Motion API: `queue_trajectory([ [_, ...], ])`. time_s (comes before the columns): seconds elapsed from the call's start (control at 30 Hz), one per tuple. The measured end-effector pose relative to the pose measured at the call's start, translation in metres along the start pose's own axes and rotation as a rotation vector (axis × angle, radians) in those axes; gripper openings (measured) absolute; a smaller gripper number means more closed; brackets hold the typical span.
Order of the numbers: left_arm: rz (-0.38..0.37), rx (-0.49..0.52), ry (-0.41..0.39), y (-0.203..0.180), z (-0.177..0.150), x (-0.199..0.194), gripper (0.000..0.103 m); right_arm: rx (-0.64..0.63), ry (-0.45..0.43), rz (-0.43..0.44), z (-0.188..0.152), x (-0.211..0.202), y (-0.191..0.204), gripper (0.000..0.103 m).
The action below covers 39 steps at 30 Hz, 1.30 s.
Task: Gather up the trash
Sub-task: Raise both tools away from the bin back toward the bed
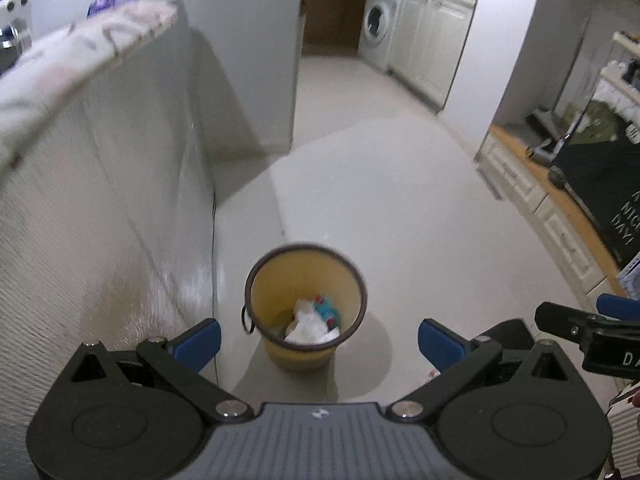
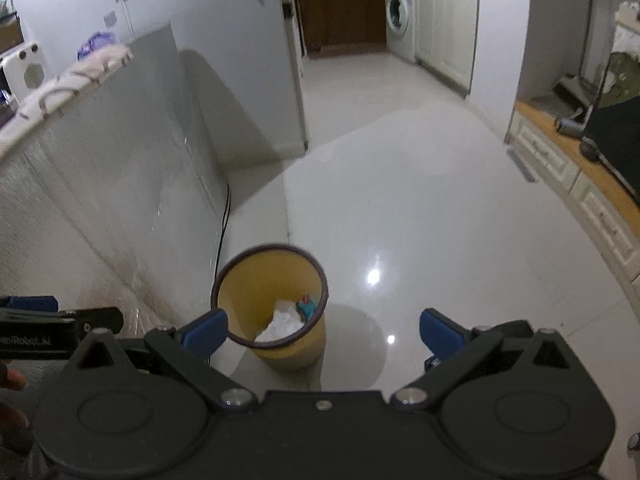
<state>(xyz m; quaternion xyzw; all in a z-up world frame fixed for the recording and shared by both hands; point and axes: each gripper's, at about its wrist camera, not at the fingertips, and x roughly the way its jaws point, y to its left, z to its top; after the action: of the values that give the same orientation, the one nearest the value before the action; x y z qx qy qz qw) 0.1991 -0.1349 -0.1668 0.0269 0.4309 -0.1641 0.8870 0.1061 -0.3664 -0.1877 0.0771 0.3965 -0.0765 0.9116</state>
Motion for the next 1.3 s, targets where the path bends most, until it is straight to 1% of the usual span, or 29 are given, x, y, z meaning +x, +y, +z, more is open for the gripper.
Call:
queue_trajectory([
  [0.27, -0.053, 0.007, -0.15, -0.007, 0.007, -0.07, 0.103, -0.005, -0.112, -0.024, 0.005, -0.065, 0.0, 0.103],
  [0.43, -0.061, 0.021, -0.25, -0.009, 0.013, -0.112, 0.103, -0.016, -0.182, -0.022, 0.014, -0.099, 0.01, 0.103],
  [0.53, -0.058, 0.015, -0.296, -0.007, 0.015, -0.136, 0.103, -0.042, -0.224, -0.011, 0.019, -0.117, 0.02, 0.103],
  [0.67, -0.013, 0.006, -0.353, 0.003, 0.013, -0.169, 0.103, -0.068, -0.277, 0.018, 0.026, -0.138, 0.04, 0.103],
  [0.77, 0.016, -0.013, -0.384, 0.019, 0.009, -0.189, 0.103, -0.095, -0.303, 0.046, 0.03, -0.148, 0.057, 0.103],
  [0.9, 0.056, -0.044, -0.42, 0.046, 0.004, -0.21, 0.103, -0.13, -0.327, 0.093, 0.034, -0.157, 0.085, 0.103],
  [1.07, 0.146, -0.077, -0.46, 0.085, -0.001, -0.24, 0.103, -0.169, -0.356, 0.145, 0.039, -0.166, 0.119, 0.103],
  [1.2, 0.21, -0.108, -0.489, 0.115, -0.004, -0.257, 0.103, -0.176, -0.375, 0.196, 0.047, -0.168, 0.144, 0.103],
  [1.3, 0.255, -0.128, -0.495, 0.141, -0.006, -0.264, 0.103, -0.202, -0.388, 0.231, 0.053, -0.165, 0.167, 0.103],
])
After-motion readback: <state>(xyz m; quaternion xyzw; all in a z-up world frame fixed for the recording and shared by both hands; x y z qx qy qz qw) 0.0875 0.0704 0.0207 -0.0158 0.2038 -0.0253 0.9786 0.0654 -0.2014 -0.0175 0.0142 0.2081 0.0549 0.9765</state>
